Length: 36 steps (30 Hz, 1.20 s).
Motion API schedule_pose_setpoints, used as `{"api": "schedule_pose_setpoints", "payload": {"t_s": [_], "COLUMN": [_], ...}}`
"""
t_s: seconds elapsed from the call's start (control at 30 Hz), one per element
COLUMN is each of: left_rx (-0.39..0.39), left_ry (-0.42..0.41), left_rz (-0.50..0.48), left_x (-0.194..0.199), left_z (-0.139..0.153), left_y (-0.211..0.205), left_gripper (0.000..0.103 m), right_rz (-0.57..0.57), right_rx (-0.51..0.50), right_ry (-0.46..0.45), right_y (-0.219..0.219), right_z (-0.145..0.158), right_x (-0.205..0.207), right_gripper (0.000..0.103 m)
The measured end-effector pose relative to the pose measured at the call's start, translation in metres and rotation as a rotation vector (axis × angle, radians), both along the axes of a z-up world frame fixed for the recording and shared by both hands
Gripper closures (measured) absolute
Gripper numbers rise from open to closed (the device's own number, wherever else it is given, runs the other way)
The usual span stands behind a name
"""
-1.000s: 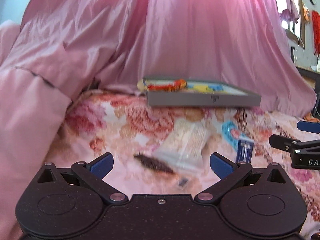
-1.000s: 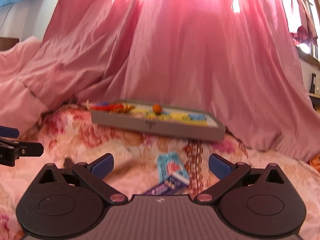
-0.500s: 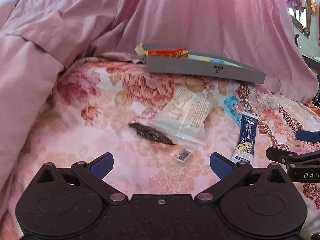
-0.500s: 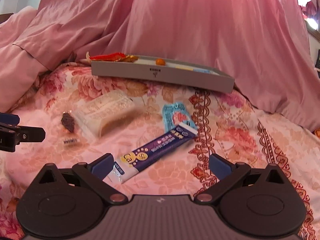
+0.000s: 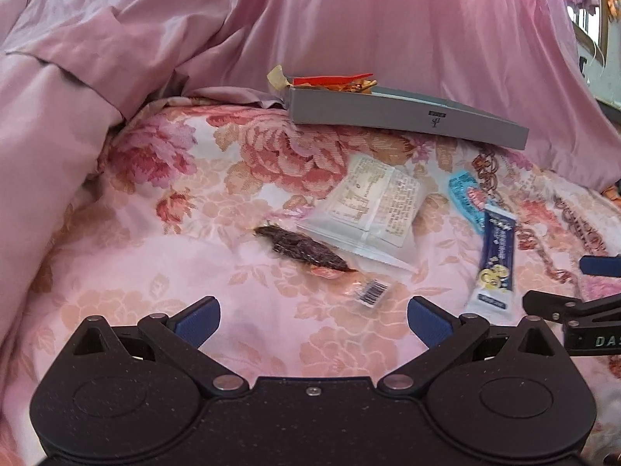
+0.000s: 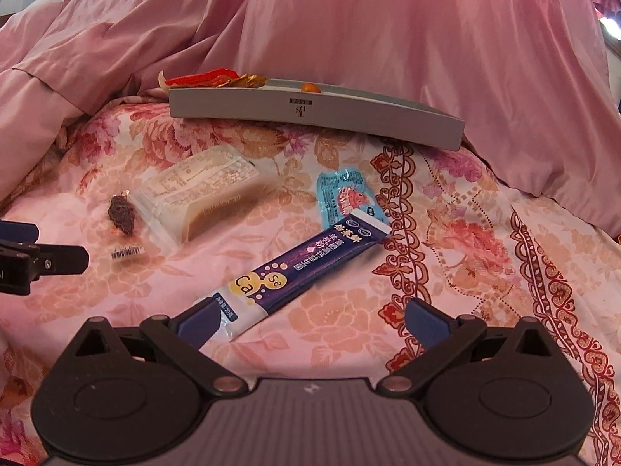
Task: Organize snacks
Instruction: 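Grasp the dried meat strip with the left tool while the right tool grasps the blue stick sachet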
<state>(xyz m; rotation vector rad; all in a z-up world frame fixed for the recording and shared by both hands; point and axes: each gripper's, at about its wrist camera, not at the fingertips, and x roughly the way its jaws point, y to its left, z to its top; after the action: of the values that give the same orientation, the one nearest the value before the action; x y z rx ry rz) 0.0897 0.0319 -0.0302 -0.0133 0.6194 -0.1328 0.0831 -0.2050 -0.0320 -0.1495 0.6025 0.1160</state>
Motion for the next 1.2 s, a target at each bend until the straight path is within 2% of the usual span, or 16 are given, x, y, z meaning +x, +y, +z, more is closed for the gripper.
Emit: {"api": "schedule_pose_setpoints", "payload": {"t_s": [0.1,0.3,0.63,0.73,0.87,0.97,1.13,1.2], "left_rx": [0.006,-0.041,-0.074,-0.045,0.013,0.041,0.044,0.029], "left_ry": [0.001,0.034,0.042,0.048,0.121,0.130,0.123,0.118], "left_rz": [-0.002,-0.024,-0.111,-0.114,-0.071,-0.049,-0.067,-0.075], "left_x": [0.003,0.015,0.060,0.074,0.093,0.099,0.101,0.102], "left_z": [-0.001,-0.006,-0.008,-0.008,-0.013,-0.016,-0.017,-0.017], "left_y": [0.001,0.006,0.004,0.002,0.003,0.008,0.011,0.013], "left_gripper": [0.001,0.001,0.001,0.001,0.001,0.001,0.001,0.005], "right_rz": [0.002,0.005,0.051,0.052,0.027,0.014,-0.008,-0.021], "right_rx": [-0.003,0.007,0.071,0.100,0.132,0.162,0.208,0.226], "right_ry": [0.011,0.039,0.092,0.113,0.140,0.157,0.196,0.207], "right_y": [0.002,0.003,-0.001,-0.005,-0.011,-0.016,-0.021,-0.021], "right_z": [-0.002,-0.006,-0.006,-0.005,-0.005,-0.003,-0.006,-0.009], "right_x": [0.002,0.008,0.031,0.043,0.062,0.076,0.092,0.097], "right_gripper": [0.000,0.000,0.000,0.000,0.000,0.001,0.004,0.006]}}
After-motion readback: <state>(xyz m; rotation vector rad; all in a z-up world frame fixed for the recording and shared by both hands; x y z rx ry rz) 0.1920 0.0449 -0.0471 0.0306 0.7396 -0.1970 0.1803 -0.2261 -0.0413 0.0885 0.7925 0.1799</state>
